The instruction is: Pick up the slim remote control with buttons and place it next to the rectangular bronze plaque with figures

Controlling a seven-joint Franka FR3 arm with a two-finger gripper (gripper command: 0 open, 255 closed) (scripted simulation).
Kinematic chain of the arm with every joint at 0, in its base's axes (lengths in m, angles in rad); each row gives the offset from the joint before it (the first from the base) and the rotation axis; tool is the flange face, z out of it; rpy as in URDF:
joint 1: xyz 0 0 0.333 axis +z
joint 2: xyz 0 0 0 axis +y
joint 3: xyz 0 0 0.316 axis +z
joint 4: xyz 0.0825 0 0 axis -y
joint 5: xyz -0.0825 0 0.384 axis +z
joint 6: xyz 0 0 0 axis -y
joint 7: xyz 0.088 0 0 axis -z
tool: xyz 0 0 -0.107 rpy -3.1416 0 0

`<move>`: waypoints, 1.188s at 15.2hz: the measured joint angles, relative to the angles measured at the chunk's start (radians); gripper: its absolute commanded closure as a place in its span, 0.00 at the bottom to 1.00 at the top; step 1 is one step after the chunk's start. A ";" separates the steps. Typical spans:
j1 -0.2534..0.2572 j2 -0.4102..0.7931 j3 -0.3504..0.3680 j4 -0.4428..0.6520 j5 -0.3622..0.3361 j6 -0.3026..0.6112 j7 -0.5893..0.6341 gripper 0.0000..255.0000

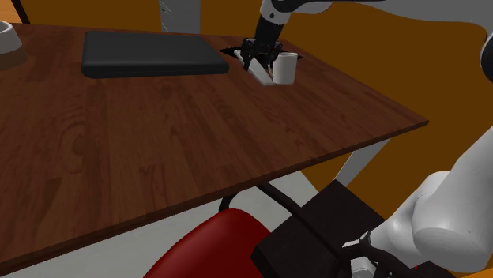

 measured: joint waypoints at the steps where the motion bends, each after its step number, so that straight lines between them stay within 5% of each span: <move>1: -0.004 0.005 -0.002 0.007 0.001 0.020 -0.005 1.00; 3: 0.001 0.000 0.002 0.000 -0.002 0.007 0.004 1.00; 4: 0.002 -0.007 0.004 -0.013 -0.002 0.015 0.005 0.00; 10: 0.013 -0.024 0.012 -0.070 -0.011 0.112 0.032 0.00; 14: -0.008 0.016 -0.003 0.086 -0.001 -0.192 0.001 0.00; 18: -0.009 0.022 -0.004 0.112 -0.001 -0.253 0.001 0.00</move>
